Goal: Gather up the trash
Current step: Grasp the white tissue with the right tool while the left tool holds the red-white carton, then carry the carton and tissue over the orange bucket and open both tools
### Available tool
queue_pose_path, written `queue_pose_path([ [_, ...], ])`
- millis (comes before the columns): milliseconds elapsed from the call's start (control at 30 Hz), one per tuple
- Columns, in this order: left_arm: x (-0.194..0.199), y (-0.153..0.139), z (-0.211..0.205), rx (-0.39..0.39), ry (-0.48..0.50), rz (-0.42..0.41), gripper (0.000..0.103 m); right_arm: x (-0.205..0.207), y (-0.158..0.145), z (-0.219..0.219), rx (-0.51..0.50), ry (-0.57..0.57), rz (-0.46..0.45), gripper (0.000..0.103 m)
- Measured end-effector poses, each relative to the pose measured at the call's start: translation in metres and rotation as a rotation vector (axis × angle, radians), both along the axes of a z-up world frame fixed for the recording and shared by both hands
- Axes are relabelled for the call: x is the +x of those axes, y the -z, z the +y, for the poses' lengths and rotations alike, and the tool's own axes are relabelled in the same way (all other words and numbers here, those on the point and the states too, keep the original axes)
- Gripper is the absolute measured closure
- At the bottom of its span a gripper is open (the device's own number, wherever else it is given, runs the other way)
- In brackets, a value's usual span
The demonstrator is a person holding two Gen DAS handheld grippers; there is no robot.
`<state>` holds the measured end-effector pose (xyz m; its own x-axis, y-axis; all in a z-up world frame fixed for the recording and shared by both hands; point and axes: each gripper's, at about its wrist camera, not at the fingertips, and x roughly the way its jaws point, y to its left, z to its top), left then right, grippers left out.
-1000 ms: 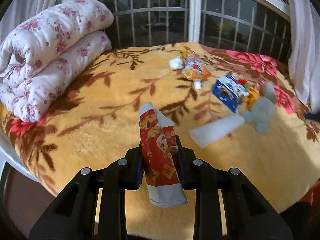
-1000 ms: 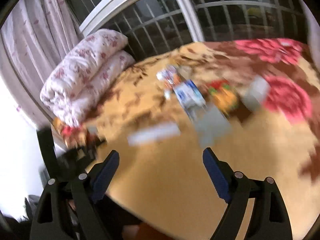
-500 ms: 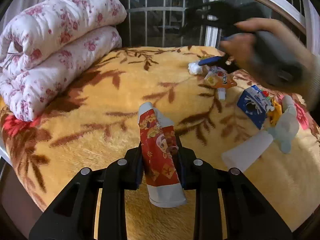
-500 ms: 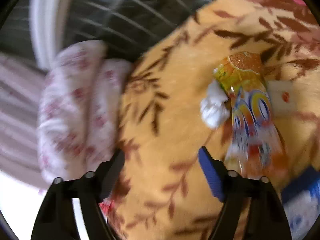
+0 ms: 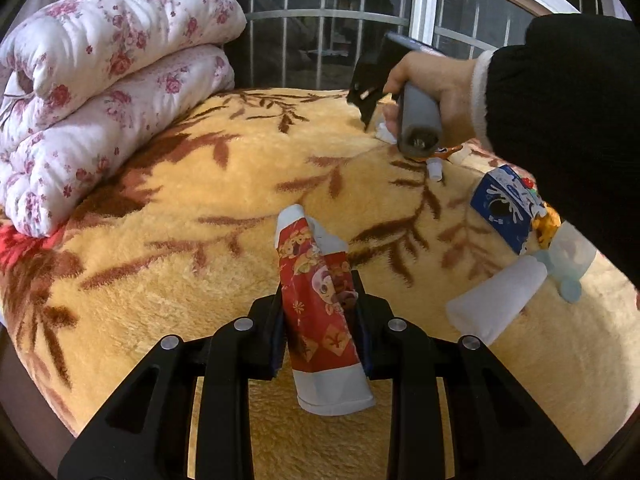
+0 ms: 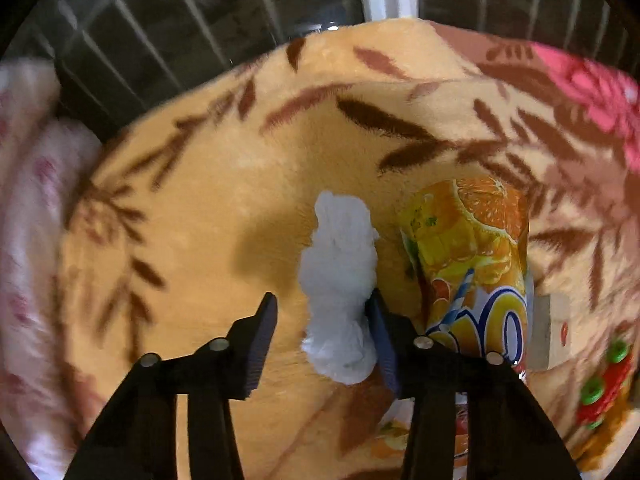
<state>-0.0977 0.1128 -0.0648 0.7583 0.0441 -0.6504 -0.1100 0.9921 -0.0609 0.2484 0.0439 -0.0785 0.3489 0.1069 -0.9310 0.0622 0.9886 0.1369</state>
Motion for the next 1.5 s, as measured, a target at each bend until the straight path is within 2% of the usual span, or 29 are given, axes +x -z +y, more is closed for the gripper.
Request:
queue_pose_path([
  [33, 0.000, 0.000, 0.000, -0.004, 0.000, -0.001, 0.076, 0.000, 0.002, 0.000, -0.030, -0.001, -0.004, 0.077],
  [67, 0.000, 0.000, 0.000, -0.010, 0.002, -0.004, 0.076, -0.002, 0.002, -0.003, -0.031, -0.006, -0.008, 0.078],
  [167, 0.000, 0.000, -0.002, -0.010, 0.006, -0.009, 0.076, -0.018, -0.010, -0.012, 0.033, -0.036, -0.052, 0.079],
  [233, -0.001, 0.000, -0.001, -0.019, 0.008, -0.013, 0.076, -0.040, -0.028, -0.022, 0.131, -0.074, -0.092, 0.079],
  [333, -0.003, 0.000, 0.002, -0.048, 0.005, -0.017, 0.076, -0.099, -0.068, -0.048, 0.378, -0.186, -0.167, 0.079],
  [400, -0.005, 0.000, 0.002, -0.044, -0.003, -0.024, 0.076, -0.139, -0.083, -0.066, 0.448, -0.247, -0.194, 0.079],
  [533, -0.015, -0.001, -0.005, 0.000, -0.002, -0.061, 0.076, -0.245, -0.098, -0.118, 0.382, -0.322, -0.275, 0.079],
  [567, -0.017, -0.001, -0.006, 0.005, 0.000, -0.069, 0.076, -0.286, -0.098, -0.139, 0.332, -0.352, -0.304, 0.079],
  [633, -0.024, -0.003, -0.011, 0.029, 0.008, -0.081, 0.076, -0.334, -0.095, -0.160, 0.243, -0.389, -0.353, 0.078],
  [700, -0.031, -0.006, -0.016, 0.054, 0.006, -0.076, 0.076, -0.402, -0.086, -0.184, 0.158, -0.427, -0.409, 0.078],
  [767, -0.050, -0.012, -0.023, 0.066, 0.024, -0.067, 0.076, -0.449, -0.071, -0.201, 0.150, -0.441, -0.411, 0.078],
  [933, -0.119, -0.028, -0.048, 0.058, 0.165, -0.043, 0.076, -0.535, -0.029, -0.231, 0.132, -0.442, -0.381, 0.078],
  [1100, -0.180, -0.018, -0.075, 0.072, 0.320, 0.029, 0.076, -0.565, -0.003, -0.239, 0.106, -0.417, -0.338, 0.078],
  [1200, -0.203, 0.009, -0.086, 0.131, 0.363, 0.116, 0.076, -0.574, 0.008, -0.244, 0.116, -0.412, -0.298, 0.077],
  [1367, -0.219, 0.050, -0.095, 0.178, 0.411, 0.236, 0.076, -0.589, 0.033, -0.241, 0.108, -0.447, -0.202, 0.077],
  [1500, -0.220, 0.075, -0.103, 0.183, 0.471, 0.306, 0.076, -0.587, 0.057, -0.229, 0.121, -0.493, -0.116, 0.077],
])
